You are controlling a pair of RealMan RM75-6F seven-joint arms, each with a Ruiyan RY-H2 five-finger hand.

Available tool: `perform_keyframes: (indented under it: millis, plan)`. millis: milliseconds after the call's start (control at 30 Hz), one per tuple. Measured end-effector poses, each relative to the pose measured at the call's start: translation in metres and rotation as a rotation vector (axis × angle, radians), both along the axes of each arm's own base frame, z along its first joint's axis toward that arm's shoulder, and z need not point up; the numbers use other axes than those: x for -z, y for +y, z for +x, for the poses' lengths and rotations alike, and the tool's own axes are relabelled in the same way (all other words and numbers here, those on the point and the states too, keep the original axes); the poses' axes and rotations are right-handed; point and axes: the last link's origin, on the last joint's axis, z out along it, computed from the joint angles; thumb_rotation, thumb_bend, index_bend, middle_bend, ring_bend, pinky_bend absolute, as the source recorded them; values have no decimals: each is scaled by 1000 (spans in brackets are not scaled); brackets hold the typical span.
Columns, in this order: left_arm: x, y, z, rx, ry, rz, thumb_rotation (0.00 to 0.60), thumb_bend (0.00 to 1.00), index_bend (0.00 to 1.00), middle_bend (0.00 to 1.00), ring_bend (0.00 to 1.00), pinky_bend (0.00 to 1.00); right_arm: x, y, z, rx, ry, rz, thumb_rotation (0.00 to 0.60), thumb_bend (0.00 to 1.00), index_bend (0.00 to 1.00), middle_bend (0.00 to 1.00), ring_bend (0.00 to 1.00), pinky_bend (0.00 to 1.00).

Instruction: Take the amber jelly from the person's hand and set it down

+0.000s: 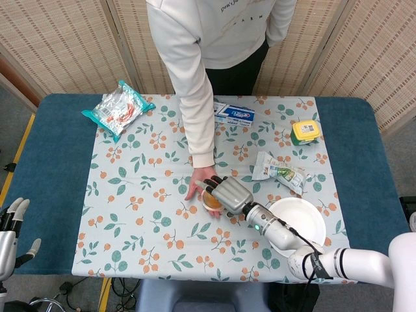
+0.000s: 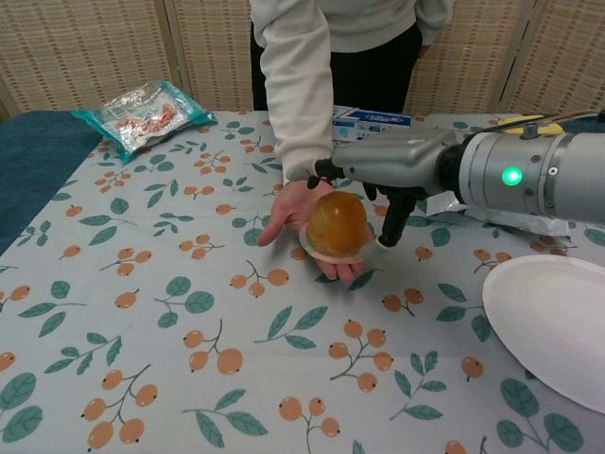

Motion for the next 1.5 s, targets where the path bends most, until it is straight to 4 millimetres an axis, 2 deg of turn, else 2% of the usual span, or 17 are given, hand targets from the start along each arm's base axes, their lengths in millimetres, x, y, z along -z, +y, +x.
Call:
perform_keyframes:
  millis: [100,267,400,500,700,867,1100,1267,1500]
  plan:
    - [-1,0,-1,-4,1,1,600,278,53,38,111,57,5,-2,0,-1,4,-4,600,227,74,192,130,367]
    - [-1,-1,-3,-11,1,0,600,278,53,39,111,57,15,-5,1,-14,2,-31,600,280,294,292,215,460]
    - [0,-1,-3,-14,1,-2,600,278,54,39,111,57,18,-9,2,-31,-3,-58,600,342,512,397,316,598]
    - [0,-1,-4,-19,0,-3,600,278,57,39,111,57,18,-11,3,-38,-24,-74,600,364,582,435,371,683]
    - [1,0,-5,-19,-1,-4,600,278,58,39,112,57,11,-13,3,-38,-71,-95,600,369,598,441,389,711]
    - [1,1,-3,-11,-2,-2,600,278,58,39,111,57,-11,-13,2,-23,-129,-123,600,369,597,446,399,714]
    - [2,2,0,-2,-3,-7,600,278,58,38,111,57,-45,-23,-26,56,-143,-193,600,370,598,446,399,714]
    - [3,3,1,2,-3,-9,600,278,58,38,112,57,-43,-27,-48,99,-90,-192,600,369,598,446,399,714]
    - [2,2,1,-1,0,-8,600,278,58,39,111,57,-26,-28,-71,131,-15,-159,600,370,598,445,399,713]
